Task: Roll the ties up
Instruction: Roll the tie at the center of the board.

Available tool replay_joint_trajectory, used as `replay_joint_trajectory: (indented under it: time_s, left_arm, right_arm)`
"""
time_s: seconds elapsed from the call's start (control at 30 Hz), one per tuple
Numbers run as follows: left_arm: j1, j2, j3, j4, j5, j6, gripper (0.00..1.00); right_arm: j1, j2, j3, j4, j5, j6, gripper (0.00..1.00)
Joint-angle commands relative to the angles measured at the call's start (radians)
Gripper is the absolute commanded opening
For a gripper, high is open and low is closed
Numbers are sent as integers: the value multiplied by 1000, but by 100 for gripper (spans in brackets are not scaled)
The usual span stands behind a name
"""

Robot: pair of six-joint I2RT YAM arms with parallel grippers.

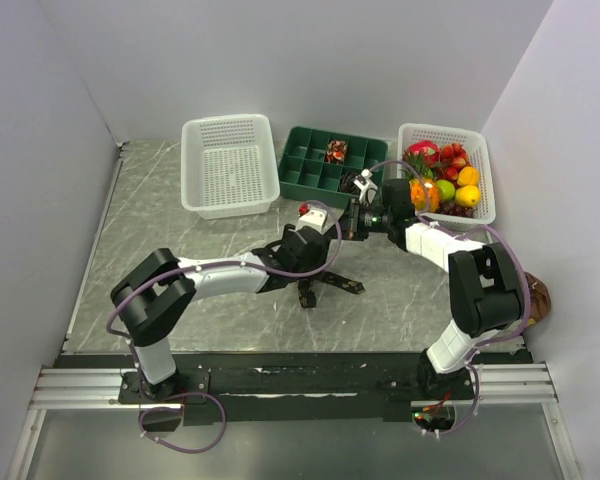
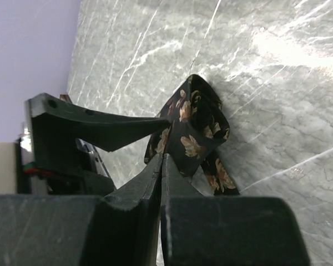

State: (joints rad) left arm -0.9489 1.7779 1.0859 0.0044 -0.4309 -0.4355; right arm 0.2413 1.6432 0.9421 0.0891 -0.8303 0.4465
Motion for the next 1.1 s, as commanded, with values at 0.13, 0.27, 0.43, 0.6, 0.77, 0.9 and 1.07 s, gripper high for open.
replay_joint_trajectory:
  time_s: [0.13, 0.27, 0.43, 0.6, 0.77, 0.9, 1.07]
  left_arm:
    - [61, -156, -102, 179, 133, -61, 75]
    - [96, -202, -161, 223, 190, -83, 75]
    - [194, -297, -219, 256, 300, -146, 76]
    - [311, -322, -259, 247, 443, -216, 80]
    - [371, -278, -290, 269, 540, -267, 98]
    - [404, -235, -325, 347, 651, -342, 99]
    - [440, -132, -334, 428, 731, -399, 99]
  right_arm:
    - [61, 21, 80, -84, 3, -75, 4]
    - [81, 35, 96, -84, 2, -83, 3]
    - [113, 58, 132, -146, 5, -103, 3]
    - [150, 79, 158, -221, 85, -137, 3]
    - [161, 110, 146, -241, 140, -135, 2]
    - [179, 121, 141, -264, 184, -147, 2]
    - [194, 135, 130, -288, 239, -152, 2]
